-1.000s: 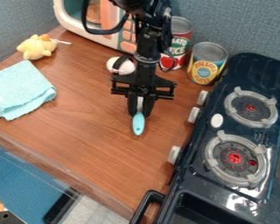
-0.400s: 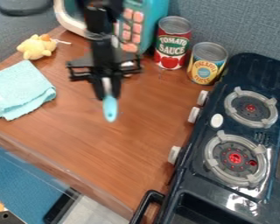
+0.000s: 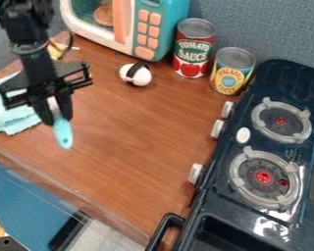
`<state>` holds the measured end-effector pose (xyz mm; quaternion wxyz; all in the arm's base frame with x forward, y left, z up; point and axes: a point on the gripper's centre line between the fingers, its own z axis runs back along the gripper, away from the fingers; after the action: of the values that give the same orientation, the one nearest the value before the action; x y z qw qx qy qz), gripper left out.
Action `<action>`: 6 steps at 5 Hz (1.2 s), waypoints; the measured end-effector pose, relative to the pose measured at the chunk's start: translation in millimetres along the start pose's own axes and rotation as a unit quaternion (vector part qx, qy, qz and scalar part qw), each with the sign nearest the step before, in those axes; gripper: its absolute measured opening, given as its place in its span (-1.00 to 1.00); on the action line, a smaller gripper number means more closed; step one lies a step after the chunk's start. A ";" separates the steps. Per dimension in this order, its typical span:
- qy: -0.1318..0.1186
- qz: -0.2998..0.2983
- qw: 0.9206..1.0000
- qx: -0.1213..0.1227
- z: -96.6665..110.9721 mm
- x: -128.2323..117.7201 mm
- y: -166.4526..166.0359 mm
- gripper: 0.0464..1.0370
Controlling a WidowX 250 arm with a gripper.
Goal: Moveu a espátula de madeira para o lado inferior esquerdo da mesa
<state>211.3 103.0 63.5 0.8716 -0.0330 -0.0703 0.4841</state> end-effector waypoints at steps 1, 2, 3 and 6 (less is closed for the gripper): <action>0.020 0.038 0.998 0.050 -28.8 5.8 16.5 -0.62; 0.036 0.061 0.994 0.079 -44.9 11.9 23.6 -0.62; 0.038 0.066 0.993 0.096 -51.8 15.7 26.9 -0.50; 0.023 0.041 0.997 0.068 -20.4 22.5 19.8 0.96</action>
<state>209.6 132.7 42.9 0.8526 0.0121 -0.0162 0.5221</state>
